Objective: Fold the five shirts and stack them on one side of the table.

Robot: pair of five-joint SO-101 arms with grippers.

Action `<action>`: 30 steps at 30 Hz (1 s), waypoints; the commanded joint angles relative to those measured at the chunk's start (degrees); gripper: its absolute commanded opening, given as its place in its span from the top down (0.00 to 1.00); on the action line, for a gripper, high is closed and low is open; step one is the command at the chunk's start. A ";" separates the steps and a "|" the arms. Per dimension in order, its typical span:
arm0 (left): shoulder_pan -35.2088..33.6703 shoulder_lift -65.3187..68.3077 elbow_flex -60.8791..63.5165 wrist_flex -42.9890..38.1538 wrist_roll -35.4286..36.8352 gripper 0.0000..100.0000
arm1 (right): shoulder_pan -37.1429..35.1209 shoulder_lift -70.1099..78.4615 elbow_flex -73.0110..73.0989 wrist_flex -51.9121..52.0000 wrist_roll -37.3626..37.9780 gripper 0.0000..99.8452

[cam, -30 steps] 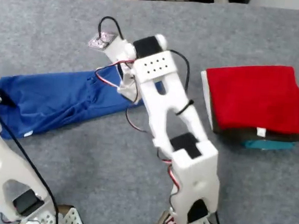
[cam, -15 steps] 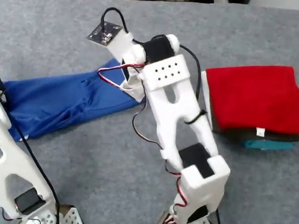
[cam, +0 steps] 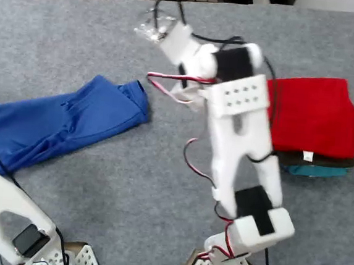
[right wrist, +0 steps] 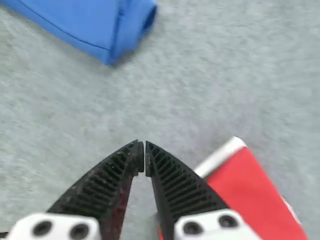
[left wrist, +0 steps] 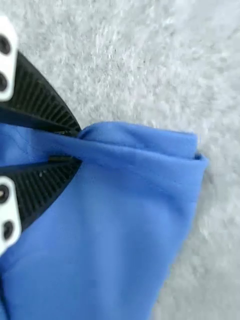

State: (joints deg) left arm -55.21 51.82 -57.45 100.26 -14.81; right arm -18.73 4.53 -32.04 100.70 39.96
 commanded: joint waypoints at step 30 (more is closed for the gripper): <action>60.88 -23.30 20.97 -20.66 32.00 0.97 | 25.93 -15.34 4.79 -5.10 21.98 0.99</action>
State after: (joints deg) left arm 2.99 29.14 -35.74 82.33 15.52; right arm 6.59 -8.92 -28.35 97.71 61.41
